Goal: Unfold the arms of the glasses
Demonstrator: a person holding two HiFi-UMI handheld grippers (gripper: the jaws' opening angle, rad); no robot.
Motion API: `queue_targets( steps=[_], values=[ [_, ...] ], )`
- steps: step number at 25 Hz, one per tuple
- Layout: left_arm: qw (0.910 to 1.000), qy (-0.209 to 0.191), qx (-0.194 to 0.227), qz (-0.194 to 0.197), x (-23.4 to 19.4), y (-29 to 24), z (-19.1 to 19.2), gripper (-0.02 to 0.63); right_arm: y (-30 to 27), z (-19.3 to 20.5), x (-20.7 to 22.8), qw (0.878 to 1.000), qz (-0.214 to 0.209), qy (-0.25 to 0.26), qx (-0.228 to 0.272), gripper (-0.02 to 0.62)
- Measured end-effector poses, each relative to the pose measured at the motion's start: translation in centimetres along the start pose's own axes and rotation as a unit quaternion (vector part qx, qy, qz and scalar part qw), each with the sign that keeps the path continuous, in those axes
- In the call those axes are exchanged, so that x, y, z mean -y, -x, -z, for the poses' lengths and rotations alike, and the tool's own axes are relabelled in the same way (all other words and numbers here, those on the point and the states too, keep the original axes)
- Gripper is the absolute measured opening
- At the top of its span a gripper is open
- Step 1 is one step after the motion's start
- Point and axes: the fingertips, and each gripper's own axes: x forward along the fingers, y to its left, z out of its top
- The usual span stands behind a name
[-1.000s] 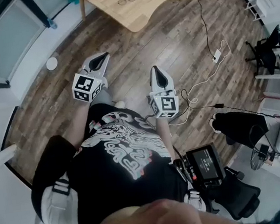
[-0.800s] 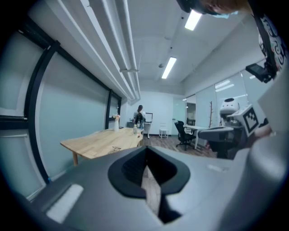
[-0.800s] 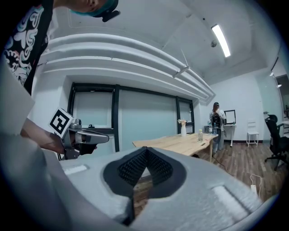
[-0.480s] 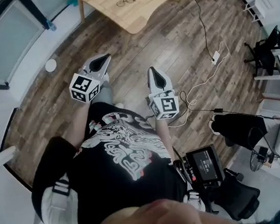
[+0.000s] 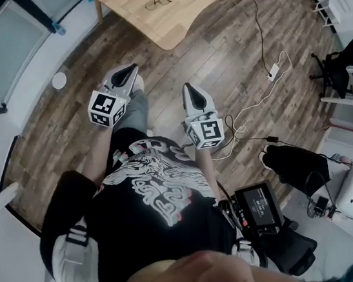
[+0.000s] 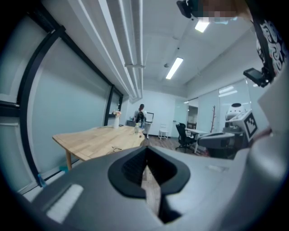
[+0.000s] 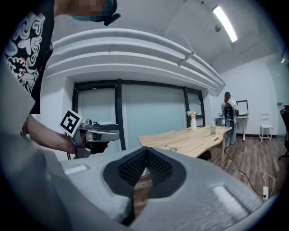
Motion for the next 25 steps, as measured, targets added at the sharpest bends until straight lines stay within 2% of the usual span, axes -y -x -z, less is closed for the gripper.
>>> queue_targets(
  steps=[8,15,25],
  values=[
    [0.9998,0.010,-0.015,-0.001,-7.9,-10.9,-2.4,-0.011,-10.3,-2.2,8.2,1.000,-0.001,-0.004,-0.029,-0.002],
    [0.9993,0.004,-0.037,-0.009,-15.3,-18.4,-3.9,-0.011,-18.7,-4.8,14.6,0.999,0.007,0.005,-0.040,-0.002],
    [0.9981,0.005,-0.061,-0.007,-20.7,-24.9,-4.6,-0.011,-26.2,-5.2,19.2,0.998,0.000,-0.002,-0.057,-0.002]
  ],
)
